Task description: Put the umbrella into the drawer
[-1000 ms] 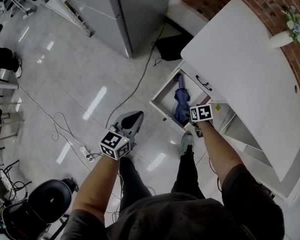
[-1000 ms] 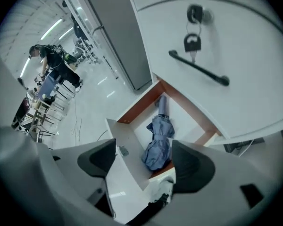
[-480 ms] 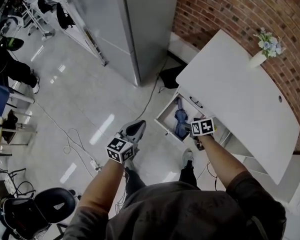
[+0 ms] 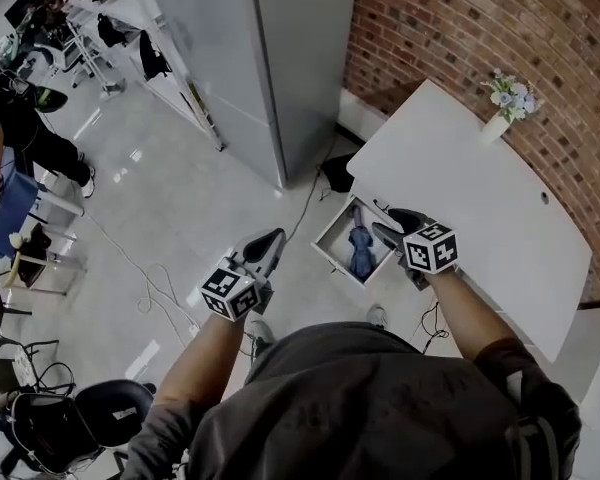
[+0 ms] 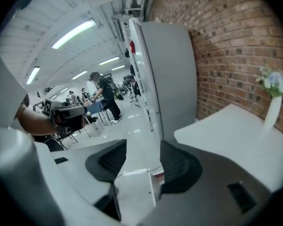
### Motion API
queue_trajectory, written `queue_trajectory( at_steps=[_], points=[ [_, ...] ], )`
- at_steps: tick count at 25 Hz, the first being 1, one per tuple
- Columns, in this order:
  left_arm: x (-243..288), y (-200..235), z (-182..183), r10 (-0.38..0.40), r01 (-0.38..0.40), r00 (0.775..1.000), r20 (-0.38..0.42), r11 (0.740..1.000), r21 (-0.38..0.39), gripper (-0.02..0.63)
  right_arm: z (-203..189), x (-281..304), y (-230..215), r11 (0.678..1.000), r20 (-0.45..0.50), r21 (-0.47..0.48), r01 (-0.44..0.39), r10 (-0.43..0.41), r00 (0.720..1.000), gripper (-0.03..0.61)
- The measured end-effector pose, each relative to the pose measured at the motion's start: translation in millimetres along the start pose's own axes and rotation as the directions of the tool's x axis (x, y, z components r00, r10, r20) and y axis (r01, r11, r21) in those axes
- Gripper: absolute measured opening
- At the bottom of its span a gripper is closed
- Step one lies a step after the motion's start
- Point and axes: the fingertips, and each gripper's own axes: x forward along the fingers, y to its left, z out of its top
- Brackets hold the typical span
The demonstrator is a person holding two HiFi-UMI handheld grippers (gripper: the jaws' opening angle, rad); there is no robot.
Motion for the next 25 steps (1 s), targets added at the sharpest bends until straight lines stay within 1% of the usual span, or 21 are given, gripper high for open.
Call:
queue_trajectory(
  at_steps=[2, 4, 6, 7, 8, 11, 14, 18, 25],
  points=[
    [-9.6, -10.2, 22.9, -0.011, 0.01, 0.999, 0.039, 1.0, 0.018, 0.0, 32.1, -23.0, 14.5, 0.997, 0.082, -0.079, -0.022, 0.029, 0.996, 0.191],
    [-19.0, -18.6, 43.0, -0.013, 0.01, 0.998, 0.064, 0.999, 0.037, 0.0, 60.9, -45.4, 28.7, 0.989, 0.171, -0.144, -0.034, 0.059, 0.984, 0.136],
    [-24.5, -25.6, 61.9, -0.017, 0.012, 0.997, 0.077, 0.998, 0.061, 0.0, 88.7, -66.5, 39.2, 0.982, 0.263, -0.185, -0.043, 0.092, 0.96, 0.068],
    [-25.8, -28.8, 71.5, -0.02, 0.014, 0.996, 0.084, 0.997, 0.071, 0.0, 101.9, -76.6, 43.0, 0.979, 0.309, -0.198, -0.048, 0.108, 0.945, 0.011],
    [-26.6, -31.9, 81.2, -0.025, 0.018, 0.995, 0.093, 0.997, 0.077, 0.0, 113.8, -86.2, 46.3, 0.976, 0.35, -0.209, -0.053, 0.125, 0.928, -0.008],
    [-28.8, -40.9, 105.2, -0.037, 0.027, 0.991, 0.126, 0.996, 0.085, 0.0, 138.4, -108.4, 54.5, 0.97, 0.438, -0.234, -0.068, 0.167, 0.883, -0.008],
    [-33.9, -43.7, 119.2, -0.036, 0.023, 0.989, 0.141, 0.995, 0.098, 0.0, 150.4, -116.8, 59.5, 0.972, 0.482, -0.223, -0.074, 0.176, 0.858, -0.008],
    [-36.6, -42.0, 127.6, -0.029, 0.012, 0.989, 0.145, 0.993, 0.117, 0.0, 156.0, -117.1, 64.3, 0.97, 0.49, -0.228, -0.079, 0.185, 0.852, -0.009],
    [-32.3, -44.7, 126.9, -0.032, 0.014, 0.989, 0.147, 0.992, 0.124, 0.0, 153.4, -114.7, 63.1, 0.967, 0.479, -0.246, -0.073, 0.187, 0.858, -0.009]
  ],
)
